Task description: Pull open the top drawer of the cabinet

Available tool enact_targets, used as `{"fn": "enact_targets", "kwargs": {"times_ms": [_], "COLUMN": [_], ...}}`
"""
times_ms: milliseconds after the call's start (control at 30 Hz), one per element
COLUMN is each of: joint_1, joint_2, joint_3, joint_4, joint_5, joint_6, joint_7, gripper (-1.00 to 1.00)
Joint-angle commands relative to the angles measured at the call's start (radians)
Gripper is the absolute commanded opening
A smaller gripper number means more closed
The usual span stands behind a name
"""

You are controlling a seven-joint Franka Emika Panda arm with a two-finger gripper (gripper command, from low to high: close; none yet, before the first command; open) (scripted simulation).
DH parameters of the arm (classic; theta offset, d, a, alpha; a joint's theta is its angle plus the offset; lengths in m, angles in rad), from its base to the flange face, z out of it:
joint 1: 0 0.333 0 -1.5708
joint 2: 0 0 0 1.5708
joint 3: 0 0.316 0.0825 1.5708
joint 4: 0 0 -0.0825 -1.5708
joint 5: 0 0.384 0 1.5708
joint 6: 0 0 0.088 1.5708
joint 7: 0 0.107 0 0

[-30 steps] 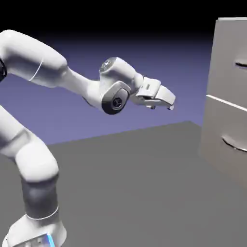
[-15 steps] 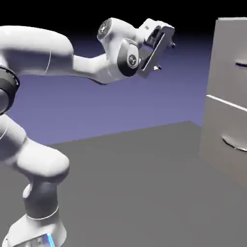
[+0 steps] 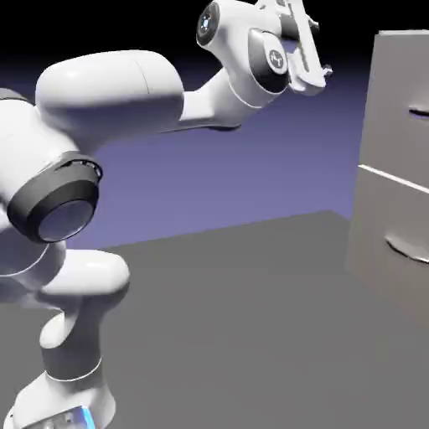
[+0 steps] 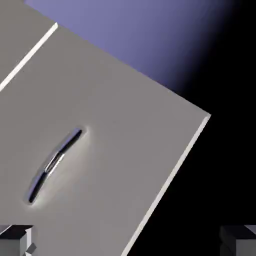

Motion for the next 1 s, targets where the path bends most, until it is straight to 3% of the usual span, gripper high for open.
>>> {"fn": "enact_targets", "kwargs": {"times_ms": [0,967], "joint_1": [0.032,0.974], "joint_2": [-0.005,-0.143], "joint_3": [-0.025,-0.762], "joint_4": [0.022,0.659], "joint_5": [-0.033,-0.998], "joint_6": [-0.003,-0.103], "joint_7": [-0.044,-1.305], "gripper": [0.0,0.0]}}
